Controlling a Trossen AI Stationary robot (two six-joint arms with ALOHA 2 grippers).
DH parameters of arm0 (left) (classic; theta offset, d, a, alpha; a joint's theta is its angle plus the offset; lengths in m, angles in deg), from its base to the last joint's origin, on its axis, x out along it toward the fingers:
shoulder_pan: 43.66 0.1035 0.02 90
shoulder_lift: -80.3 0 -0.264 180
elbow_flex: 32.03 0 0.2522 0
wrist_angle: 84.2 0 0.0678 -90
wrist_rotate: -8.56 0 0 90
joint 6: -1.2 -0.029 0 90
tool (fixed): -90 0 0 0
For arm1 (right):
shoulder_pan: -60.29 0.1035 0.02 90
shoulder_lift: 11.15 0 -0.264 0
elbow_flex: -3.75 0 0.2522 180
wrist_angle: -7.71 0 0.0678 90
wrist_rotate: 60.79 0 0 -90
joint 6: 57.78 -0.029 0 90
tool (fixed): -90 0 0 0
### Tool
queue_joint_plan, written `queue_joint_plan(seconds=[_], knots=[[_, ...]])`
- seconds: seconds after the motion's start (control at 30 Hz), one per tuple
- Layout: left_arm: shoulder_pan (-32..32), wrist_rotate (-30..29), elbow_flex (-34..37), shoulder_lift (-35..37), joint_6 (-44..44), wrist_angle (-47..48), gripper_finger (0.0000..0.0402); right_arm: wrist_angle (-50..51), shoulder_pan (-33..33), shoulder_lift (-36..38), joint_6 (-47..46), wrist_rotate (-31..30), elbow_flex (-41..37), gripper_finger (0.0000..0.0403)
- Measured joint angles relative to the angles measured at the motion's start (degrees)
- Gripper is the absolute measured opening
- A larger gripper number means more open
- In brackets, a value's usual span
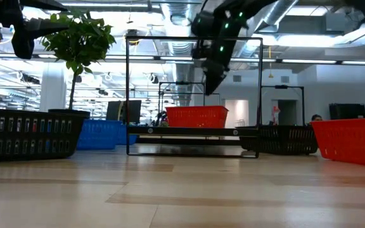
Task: Stack baskets on shelf by color
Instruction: Put the top right red bin on the shelf
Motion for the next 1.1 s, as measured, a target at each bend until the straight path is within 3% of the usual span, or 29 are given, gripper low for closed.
queue_joint_plan(seconds=[0.23, 0.53, 0.8, 1.1], knots=[[0.0, 0.4, 0.0, 0.0, 0.0, 1.4, 0.0167, 1.0, 6.0, 4.3, -2.6, 5.6, 0.4, 0.0225], [0.0, 3.4, 0.0, 0.0, 0.5, 1.8, 0.0167, 1.8, 10.9, -2.2, -4.9, 5.9, 0.2, 0.0228], [0.0, 5.4, 0.0, 0.0, 1.3, 1.9, 0.0167, 1.9, 11.5, -7.6, -6.1, 6.0, 0.2, 0.0228], [0.0, 5.5, 0.0, 0.0, 2.0, 3.6, 0.0167, 1.5, 9.9, -7.6, -7.4, 5.9, 0.2, 0.0211]])
